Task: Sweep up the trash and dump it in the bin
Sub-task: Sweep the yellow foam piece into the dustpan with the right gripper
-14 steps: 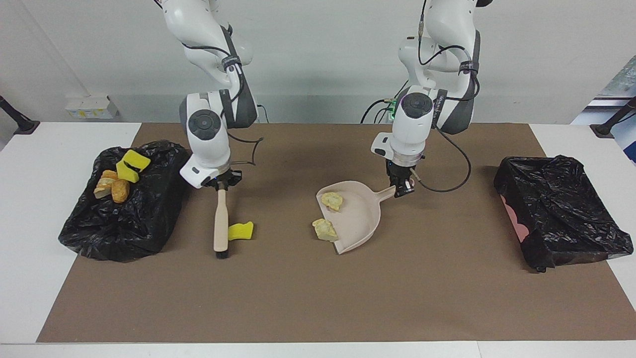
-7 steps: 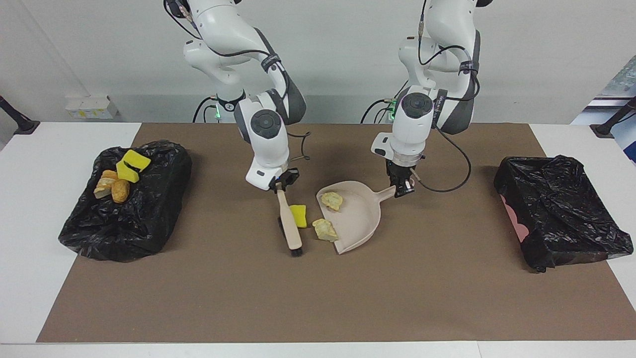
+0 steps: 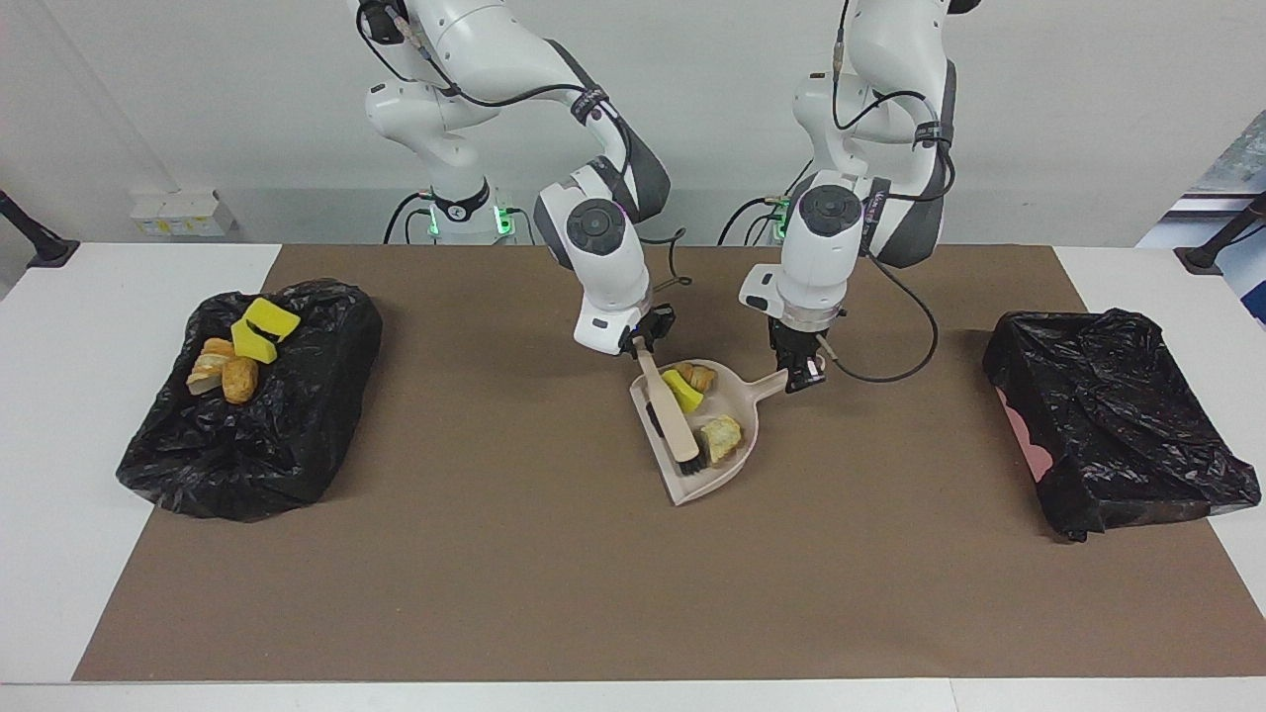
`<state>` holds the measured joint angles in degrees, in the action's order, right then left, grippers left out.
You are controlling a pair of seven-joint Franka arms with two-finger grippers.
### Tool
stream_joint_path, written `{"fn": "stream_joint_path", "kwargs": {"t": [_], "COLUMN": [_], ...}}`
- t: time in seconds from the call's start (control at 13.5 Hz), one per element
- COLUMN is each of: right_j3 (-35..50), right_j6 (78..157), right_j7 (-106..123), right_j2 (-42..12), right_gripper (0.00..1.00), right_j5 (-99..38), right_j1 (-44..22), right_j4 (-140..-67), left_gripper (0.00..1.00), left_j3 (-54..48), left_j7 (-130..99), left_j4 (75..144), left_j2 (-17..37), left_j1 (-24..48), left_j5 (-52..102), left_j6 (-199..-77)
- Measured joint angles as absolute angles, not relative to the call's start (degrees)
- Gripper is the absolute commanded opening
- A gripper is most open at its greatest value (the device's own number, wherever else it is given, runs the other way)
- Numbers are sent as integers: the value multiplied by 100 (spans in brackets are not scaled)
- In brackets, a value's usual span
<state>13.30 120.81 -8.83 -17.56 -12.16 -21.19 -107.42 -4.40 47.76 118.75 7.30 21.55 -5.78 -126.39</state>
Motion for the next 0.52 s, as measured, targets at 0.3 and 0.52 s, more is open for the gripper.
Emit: {"fn": "stream_joint_path", "kwargs": {"t": [0.3, 0.52], "right_j3": [1241, 1212], "right_j6": [11566, 11227], "right_j7": [-883, -944], "right_j2": [-1740, -1647], "right_gripper": [0, 0], "right_j5": [-1144, -786], "right_j1": [-1932, -1735], "right_j4": [-10604, -10554], "left_gripper": [0, 0], "left_j3": [-407, -386], "left_j7": [5006, 5505], "left_j4": [11875, 11873], "left_j2": [730, 730], "left_j1": [2113, 1932], "left_j5": [-578, -578], "left_j6": [-12640, -12645]}}
